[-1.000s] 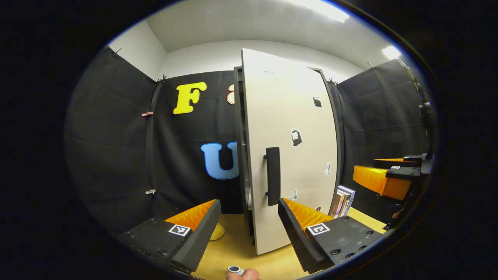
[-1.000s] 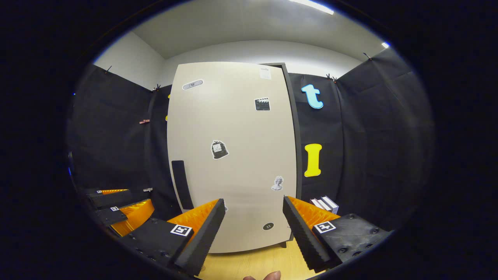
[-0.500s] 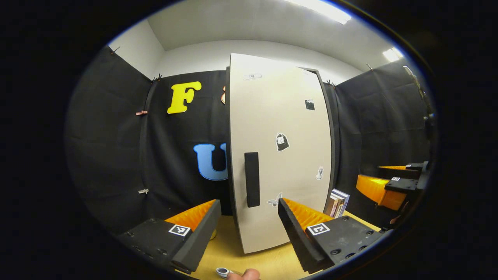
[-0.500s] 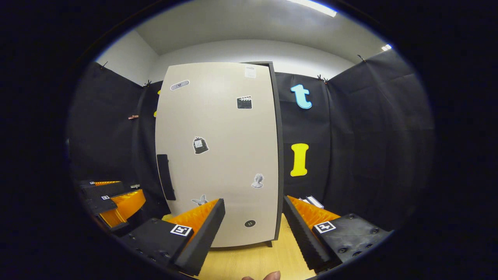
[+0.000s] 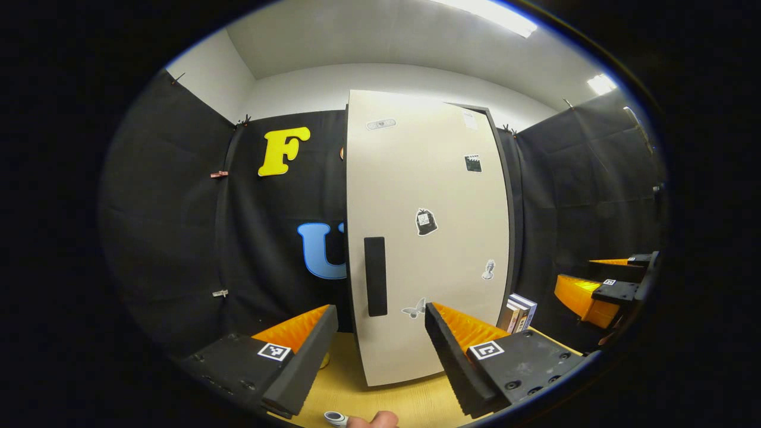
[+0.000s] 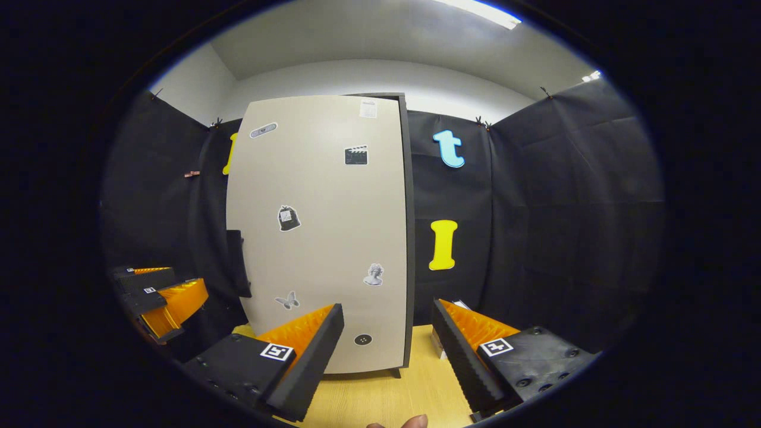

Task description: Open the cabinet door with the right hand, grasp the bottle in the cabinet with the left hand and place it on the coaster, then close the cabinet door with the right hand.

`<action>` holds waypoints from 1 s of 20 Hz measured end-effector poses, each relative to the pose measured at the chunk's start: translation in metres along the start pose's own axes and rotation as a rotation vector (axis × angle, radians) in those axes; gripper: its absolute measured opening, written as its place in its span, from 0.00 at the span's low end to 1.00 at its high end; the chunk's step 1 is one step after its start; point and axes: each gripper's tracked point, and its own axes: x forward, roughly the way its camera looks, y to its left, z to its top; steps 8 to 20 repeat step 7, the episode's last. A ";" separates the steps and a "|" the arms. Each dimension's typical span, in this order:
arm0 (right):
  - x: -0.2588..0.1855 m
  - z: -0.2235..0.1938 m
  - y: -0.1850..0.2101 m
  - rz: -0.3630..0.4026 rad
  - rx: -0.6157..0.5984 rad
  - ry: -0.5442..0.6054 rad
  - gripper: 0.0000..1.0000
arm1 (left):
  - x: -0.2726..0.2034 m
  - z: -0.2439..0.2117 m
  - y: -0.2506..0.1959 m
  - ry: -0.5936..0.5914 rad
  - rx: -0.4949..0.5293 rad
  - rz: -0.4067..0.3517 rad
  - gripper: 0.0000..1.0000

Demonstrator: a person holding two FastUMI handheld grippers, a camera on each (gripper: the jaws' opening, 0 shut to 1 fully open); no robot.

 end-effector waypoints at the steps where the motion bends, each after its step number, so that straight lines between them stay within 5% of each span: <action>1: 0.001 -0.001 0.000 -0.001 -0.001 0.003 0.98 | 0.001 -0.001 -0.002 0.002 -0.002 0.000 0.93; 20: 0.005 -0.001 -0.002 -0.007 -0.004 0.000 0.98 | 0.003 -0.005 -0.004 0.014 -0.004 -0.002 0.93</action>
